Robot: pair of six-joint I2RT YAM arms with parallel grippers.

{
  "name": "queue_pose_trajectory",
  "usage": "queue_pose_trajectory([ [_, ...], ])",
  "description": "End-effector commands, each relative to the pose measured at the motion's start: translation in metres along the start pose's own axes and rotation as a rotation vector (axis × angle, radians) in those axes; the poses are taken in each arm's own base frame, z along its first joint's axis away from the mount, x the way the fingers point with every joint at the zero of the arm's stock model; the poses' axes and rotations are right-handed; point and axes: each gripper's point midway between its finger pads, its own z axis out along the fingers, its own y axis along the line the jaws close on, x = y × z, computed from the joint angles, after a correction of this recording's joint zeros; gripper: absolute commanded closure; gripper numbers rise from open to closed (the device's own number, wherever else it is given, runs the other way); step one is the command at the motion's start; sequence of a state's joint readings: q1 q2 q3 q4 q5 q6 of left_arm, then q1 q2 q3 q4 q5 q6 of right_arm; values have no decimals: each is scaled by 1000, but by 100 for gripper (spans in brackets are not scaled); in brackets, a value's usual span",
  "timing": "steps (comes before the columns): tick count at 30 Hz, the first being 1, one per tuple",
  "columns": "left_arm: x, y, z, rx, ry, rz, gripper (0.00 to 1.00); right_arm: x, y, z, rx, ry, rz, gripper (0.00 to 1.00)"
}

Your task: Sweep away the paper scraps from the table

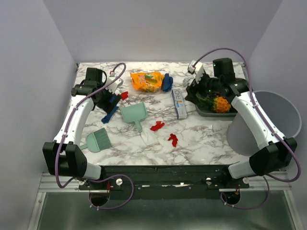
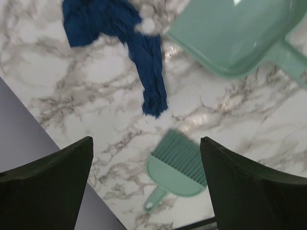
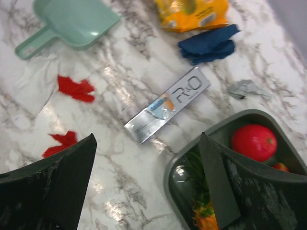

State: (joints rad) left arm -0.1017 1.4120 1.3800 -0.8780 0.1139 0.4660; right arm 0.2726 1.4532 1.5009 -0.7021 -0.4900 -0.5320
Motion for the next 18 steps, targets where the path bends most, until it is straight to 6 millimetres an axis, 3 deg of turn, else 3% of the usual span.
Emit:
queue_pose_trajectory([
  [1, 82, -23, -13, 111, 247, 87, 2, 24, 44, 10, -138, 53, -74, 5],
  [2, 97, -28, -10, 123, 279, 91, 2, 24, 55, 14, -170, 51, -78, 7],
  [5, 103, -36, -6, 120, 242, 80, 2, 22, 79, 32, -241, 38, -71, 9],
  [10, 65, -56, 8, 209, 101, -30, 5, 3, 89, 54, -304, 16, 56, 11],
  [12, 53, -49, 8, 191, 113, -96, 8, -7, 91, 57, -320, -4, 69, 12],
  [15, 72, -42, 8, 180, 239, -96, 12, -11, 91, 62, -308, -9, 36, 12],
  [18, 118, -41, -5, 193, 391, 48, 12, -5, 91, 62, -293, -5, 30, 12],
])
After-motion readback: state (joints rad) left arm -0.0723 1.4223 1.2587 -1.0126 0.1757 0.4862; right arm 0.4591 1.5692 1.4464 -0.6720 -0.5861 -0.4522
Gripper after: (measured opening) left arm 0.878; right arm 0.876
